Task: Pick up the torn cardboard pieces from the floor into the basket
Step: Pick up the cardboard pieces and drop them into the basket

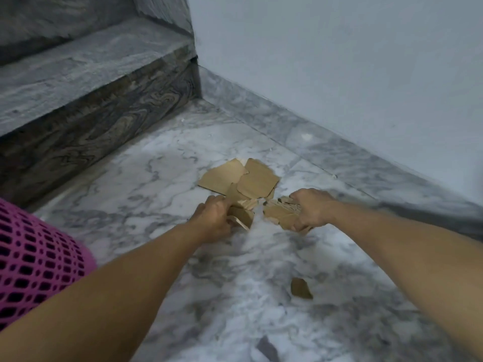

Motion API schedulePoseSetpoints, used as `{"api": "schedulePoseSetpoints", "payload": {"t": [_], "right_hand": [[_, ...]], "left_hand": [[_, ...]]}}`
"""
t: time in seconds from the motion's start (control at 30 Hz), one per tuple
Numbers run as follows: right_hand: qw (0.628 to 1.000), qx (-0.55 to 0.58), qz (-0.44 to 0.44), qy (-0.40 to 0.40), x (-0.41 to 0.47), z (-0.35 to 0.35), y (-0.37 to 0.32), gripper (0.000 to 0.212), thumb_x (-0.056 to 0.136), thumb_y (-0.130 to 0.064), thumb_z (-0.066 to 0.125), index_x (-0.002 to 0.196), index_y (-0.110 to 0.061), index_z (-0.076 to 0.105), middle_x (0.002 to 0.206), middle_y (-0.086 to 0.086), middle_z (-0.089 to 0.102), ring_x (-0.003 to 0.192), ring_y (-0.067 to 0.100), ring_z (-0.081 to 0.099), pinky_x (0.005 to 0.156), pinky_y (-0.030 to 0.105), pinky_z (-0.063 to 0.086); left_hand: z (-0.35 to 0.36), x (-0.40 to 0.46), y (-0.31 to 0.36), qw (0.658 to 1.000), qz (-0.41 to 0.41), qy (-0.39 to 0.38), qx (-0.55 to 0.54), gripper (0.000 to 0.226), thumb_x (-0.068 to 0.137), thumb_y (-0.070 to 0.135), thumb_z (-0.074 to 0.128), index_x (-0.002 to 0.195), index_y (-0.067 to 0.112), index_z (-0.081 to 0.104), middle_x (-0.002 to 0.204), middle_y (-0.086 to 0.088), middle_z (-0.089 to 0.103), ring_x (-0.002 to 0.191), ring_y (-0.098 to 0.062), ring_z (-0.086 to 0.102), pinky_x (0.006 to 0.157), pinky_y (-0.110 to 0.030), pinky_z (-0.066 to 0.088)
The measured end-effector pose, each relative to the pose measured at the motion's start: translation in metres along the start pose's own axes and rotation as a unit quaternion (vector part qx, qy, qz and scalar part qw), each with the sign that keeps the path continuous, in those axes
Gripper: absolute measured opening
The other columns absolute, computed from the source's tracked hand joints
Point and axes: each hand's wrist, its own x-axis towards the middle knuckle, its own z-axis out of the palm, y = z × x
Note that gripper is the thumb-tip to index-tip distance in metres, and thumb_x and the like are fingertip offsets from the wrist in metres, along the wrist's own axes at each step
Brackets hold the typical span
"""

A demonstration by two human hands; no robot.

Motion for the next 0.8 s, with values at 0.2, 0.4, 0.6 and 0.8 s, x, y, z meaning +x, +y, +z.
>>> {"api": "schedulePoseSetpoints", "payload": {"t": [0.2, 0.4, 0.6, 0.8], "right_hand": [[0.981, 0.193, 0.008, 0.031, 0.026, -0.018, -0.011, 0.037, 0.074, -0.035, 0.081, 0.094, -0.012, 0.061, 0.089, 0.004, 0.064, 0.086, 0.022, 0.063, 0.063, 0.029, 0.047], [0.974, 0.220, 0.030, 0.040, 0.062, -0.028, -0.029, 0.070, 0.079, -0.050, 0.073, 0.131, -0.008, 0.052, 0.131, 0.011, 0.055, 0.119, 0.031, 0.053, 0.101, 0.040, 0.047], [0.987, 0.134, 0.029, 0.086, 0.065, -0.020, -0.039, 0.076, 0.081, -0.046, 0.072, 0.142, -0.018, 0.036, 0.141, 0.006, 0.046, 0.130, 0.032, 0.043, 0.104, 0.045, 0.038], [0.965, 0.237, 0.065, 0.089, 0.057, -0.015, -0.039, 0.088, 0.066, -0.032, 0.086, 0.132, -0.018, 0.030, 0.122, 0.008, 0.057, 0.111, 0.031, 0.055, 0.099, 0.044, 0.042]], "left_hand": [[-0.025, 0.029, -0.020, 0.997, -0.070, 0.006, 0.021, 0.048, 0.089, 0.031, 0.056, 0.133, 0.016, 0.047, 0.135, -0.008, 0.034, 0.129, -0.029, 0.029, 0.106, -0.041, 0.031], [-0.035, 0.051, -0.017, 0.996, -0.087, -0.010, -0.019, 0.056, 0.083, 0.041, 0.065, 0.130, 0.016, 0.047, 0.145, -0.005, 0.021, 0.132, -0.030, 0.022, 0.106, -0.041, 0.026], [-0.020, 0.066, -0.013, 0.990, -0.116, 0.034, -0.068, 0.102, 0.056, 0.056, 0.082, 0.136, 0.018, 0.030, 0.138, -0.004, 0.027, 0.133, -0.028, 0.025, 0.106, -0.044, 0.028], [-0.021, 0.071, -0.005, 0.982, -0.183, 0.041, 0.008, 0.116, 0.047, 0.051, 0.089, 0.135, 0.013, 0.024, 0.134, -0.011, 0.032, 0.124, -0.028, 0.031, 0.097, -0.039, 0.034]]}}
